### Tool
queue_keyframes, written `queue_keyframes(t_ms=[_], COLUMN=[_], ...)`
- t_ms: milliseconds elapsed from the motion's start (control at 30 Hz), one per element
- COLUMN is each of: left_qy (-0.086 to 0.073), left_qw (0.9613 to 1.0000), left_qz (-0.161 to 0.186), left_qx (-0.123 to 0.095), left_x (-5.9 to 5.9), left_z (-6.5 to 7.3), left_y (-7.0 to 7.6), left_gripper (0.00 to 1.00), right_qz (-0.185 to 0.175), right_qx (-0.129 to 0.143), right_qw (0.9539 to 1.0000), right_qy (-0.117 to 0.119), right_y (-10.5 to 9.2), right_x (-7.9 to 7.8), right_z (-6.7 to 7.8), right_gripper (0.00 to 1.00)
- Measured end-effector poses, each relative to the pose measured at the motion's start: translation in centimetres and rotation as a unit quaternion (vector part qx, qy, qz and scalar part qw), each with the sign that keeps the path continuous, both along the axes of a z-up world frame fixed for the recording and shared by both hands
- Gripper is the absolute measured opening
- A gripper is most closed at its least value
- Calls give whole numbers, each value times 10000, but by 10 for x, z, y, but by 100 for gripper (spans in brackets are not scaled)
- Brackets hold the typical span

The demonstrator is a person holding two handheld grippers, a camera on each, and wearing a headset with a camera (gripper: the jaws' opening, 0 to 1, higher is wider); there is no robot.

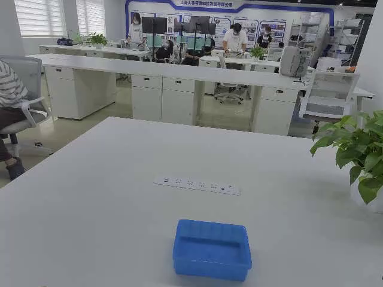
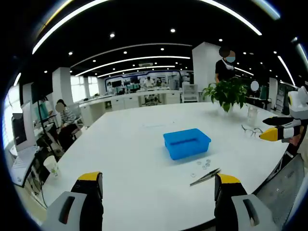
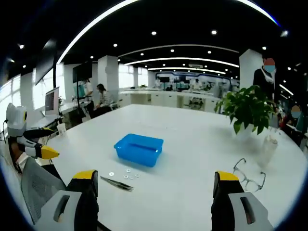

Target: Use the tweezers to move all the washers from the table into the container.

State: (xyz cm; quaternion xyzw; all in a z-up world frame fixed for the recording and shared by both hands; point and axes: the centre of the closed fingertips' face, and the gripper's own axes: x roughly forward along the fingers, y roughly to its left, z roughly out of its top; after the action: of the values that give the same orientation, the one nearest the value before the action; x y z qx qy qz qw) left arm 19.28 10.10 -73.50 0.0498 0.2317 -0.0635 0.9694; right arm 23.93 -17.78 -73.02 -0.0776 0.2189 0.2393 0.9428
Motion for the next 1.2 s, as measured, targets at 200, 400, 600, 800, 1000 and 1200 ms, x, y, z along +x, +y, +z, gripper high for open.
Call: queue_keyframes(t_ms=[200, 400, 600, 800, 1000, 1200], left_qy=[32, 50, 59, 64, 92, 122], left_qw=[10000, 10000, 10000, 10000, 9999, 9999], left_qz=[-57, -55, -62, -54, -74, -107], left_qx=[-5, -30, -38, -46, -22, 18], left_x=[1, 2, 1, 1, 1, 1], left_z=[-1, -2, -2, -2, -3, -4], left_y=[-1, 0, -1, -1, -2, -4], left_gripper=[99, 99, 99, 99, 99, 99], right_qz=[-35, 5, 22, 2, 9, 3], right_qx=[5, -44, -53, -30, -27, 46], right_qw=[10000, 10000, 9999, 10000, 9999, 9999], right_qy=[24, 50, 90, 82, 110, 101], right_y=[2, 5, 6, 5, 6, 7], right_x=[0, 0, -1, 0, -1, -2], right_z=[-2, -3, -5, -4, -5, -5], right_gripper=[99, 99, 99, 99, 99, 99])
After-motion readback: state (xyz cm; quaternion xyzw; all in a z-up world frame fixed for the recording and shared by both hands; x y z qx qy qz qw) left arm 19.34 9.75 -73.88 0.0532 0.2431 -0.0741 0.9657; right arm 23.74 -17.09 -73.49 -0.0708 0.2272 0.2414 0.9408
